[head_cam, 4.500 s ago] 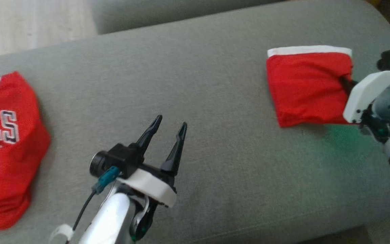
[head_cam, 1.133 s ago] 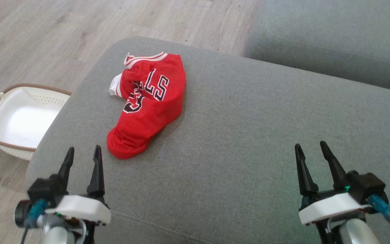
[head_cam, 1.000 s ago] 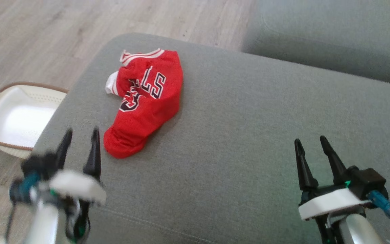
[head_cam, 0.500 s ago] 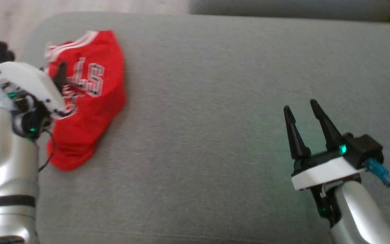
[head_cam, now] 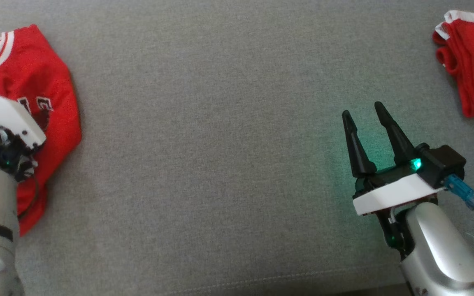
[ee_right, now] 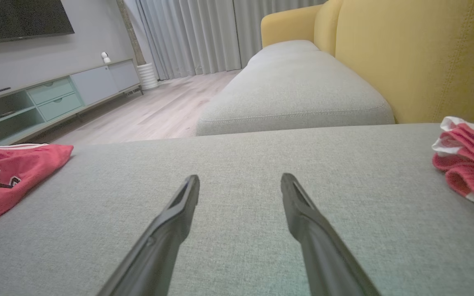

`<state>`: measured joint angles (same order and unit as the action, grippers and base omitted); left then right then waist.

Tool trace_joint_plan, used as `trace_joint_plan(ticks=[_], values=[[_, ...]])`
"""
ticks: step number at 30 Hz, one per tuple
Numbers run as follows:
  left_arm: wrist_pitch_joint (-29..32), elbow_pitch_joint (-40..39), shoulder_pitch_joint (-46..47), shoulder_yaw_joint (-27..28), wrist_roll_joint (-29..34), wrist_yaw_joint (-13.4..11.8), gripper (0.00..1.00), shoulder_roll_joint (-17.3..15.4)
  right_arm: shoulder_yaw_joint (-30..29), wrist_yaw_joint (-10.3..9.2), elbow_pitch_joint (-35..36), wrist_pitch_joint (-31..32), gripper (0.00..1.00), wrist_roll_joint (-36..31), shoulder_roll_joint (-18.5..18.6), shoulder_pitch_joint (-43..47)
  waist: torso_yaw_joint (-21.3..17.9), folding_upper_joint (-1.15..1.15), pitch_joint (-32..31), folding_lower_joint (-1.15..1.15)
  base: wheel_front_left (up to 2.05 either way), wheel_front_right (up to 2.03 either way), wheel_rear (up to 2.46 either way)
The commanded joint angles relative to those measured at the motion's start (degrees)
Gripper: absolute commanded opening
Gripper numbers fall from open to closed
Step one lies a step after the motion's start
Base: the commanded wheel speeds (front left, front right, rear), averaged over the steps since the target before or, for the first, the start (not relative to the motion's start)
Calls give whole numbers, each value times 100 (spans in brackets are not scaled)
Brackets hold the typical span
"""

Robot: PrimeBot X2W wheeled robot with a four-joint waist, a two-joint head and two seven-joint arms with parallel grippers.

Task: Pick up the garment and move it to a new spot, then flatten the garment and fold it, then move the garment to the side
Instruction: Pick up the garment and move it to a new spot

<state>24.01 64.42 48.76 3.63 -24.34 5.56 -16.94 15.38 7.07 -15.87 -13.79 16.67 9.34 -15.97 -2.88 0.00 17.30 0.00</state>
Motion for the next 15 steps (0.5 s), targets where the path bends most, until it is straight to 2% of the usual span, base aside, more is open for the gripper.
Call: trace_joint_plan(ticks=[1,9,12,15], values=[[-175,-37,179,17,55,11,0,-269,105,42,104,-79,100,33,1,-136,-1,0,-13,0,0,0,0],[-856,-256,477,-715,456,177,0,-345,132,42,-127,-110,100,65,-98,-15,47,0,-704,0,0,0,0],[-964,-688,556,-1302,438,188,0,-247,82,42,-198,-114,100,60,-122,122,28,0,-1030,0,0,0,0],[-956,-1391,526,-2033,118,190,0,-197,-3,42,-238,-117,100,47,-133,272,-16,0,-1321,0,0,0,0]])
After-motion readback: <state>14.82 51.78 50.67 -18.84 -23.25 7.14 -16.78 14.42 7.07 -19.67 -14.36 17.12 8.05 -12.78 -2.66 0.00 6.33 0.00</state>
